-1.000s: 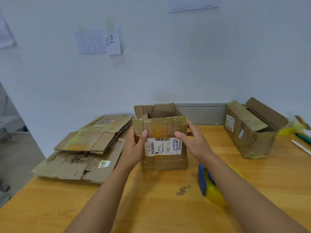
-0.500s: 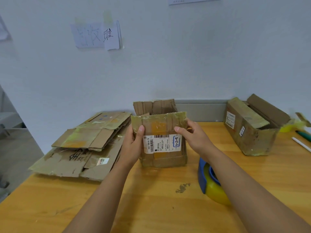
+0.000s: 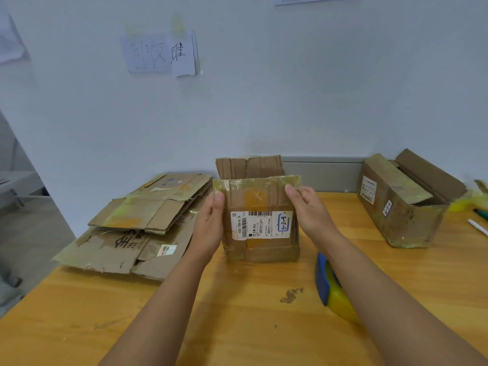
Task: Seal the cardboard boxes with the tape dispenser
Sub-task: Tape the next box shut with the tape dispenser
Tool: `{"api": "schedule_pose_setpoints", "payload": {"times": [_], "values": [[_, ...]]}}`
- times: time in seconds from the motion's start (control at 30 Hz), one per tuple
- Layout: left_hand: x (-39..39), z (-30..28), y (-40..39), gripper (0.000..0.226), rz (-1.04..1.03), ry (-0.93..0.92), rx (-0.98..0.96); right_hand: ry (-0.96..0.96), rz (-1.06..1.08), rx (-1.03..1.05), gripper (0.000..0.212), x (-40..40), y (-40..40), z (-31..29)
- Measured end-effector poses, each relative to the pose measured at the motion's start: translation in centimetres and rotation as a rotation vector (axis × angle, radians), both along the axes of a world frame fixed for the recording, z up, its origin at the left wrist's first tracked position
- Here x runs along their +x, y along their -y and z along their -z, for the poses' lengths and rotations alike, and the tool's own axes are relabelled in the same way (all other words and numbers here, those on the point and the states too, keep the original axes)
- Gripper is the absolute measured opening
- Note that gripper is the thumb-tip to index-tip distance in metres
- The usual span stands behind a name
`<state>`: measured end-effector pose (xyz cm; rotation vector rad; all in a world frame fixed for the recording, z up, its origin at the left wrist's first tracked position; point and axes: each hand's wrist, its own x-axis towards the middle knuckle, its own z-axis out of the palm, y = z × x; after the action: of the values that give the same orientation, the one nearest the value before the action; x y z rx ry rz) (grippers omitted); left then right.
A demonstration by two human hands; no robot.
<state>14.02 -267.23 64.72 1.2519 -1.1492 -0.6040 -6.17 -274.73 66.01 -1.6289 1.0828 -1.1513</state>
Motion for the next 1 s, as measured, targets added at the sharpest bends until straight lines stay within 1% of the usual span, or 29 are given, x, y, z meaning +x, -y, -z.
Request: {"api": "schedule_pose_setpoints", "payload": {"times": [0.07,0.17,0.2,0.27,0.3,0.53,0.6,0.67,0.77,0.83,0.9,1.0], "values": [[0.0,0.3,0.4,0.033,-0.026,-0.007,-0.019,-0.003,0.023,-0.043,0.031,-0.1,-0.1,0.2],[0.1,0.6,0.9,0.030,-0.099,-0.025,-0.012,0.019,0.067,-0.077,0.037,-0.1,-0.1,0.2],[0.1,0.7,1.0,0.035,-0.131,-0.027,-0.015,0.020,0.084,-0.083,0.043,-0.1,0.0,0.2],[0.2,0.6,1.0,0.056,-0.169,-0.054,-0.022,0.009,0.109,-0.085,0.055,-0.2,0.3,0.2],[0.2,0.7,1.1,0.062,-0.175,-0.061,-0.025,-0.001,0.114,-0.086,0.058,-0.2,0.5,0.3],[0.4,0.2,1.6,0.075,-0.182,0.000,-0.051,-0.042,0.121,-0.065,0.063,0.3,1.3,0.4],[0.8,-0.3,1.7,0.082,-0.165,0.064,-0.052,-0.034,0.120,-0.046,0.063,0.4,1.4,0.5],[1.5,-1.4,2.2,0.092,-0.129,0.177,-0.014,-0.014,0.113,-0.021,0.064,0.6,1.6,0.4],[2.8,-3.8,3.6,0.106,-0.087,0.495,0.060,0.017,0.107,0.023,0.066,0.7,1.6,0.5],[3.3,-5.1,4.5,0.106,-0.042,0.668,0.113,0.029,0.107,0.034,0.066,0.7,1.5,0.5],[3.4,-5.7,5.0,0.102,-0.024,0.788,0.176,0.037,0.112,0.043,0.066,0.7,1.4,0.4],[3.1,-5.3,5.2,0.095,-0.058,0.862,0.194,0.022,0.121,0.033,0.066,0.7,1.2,0.5]]}}
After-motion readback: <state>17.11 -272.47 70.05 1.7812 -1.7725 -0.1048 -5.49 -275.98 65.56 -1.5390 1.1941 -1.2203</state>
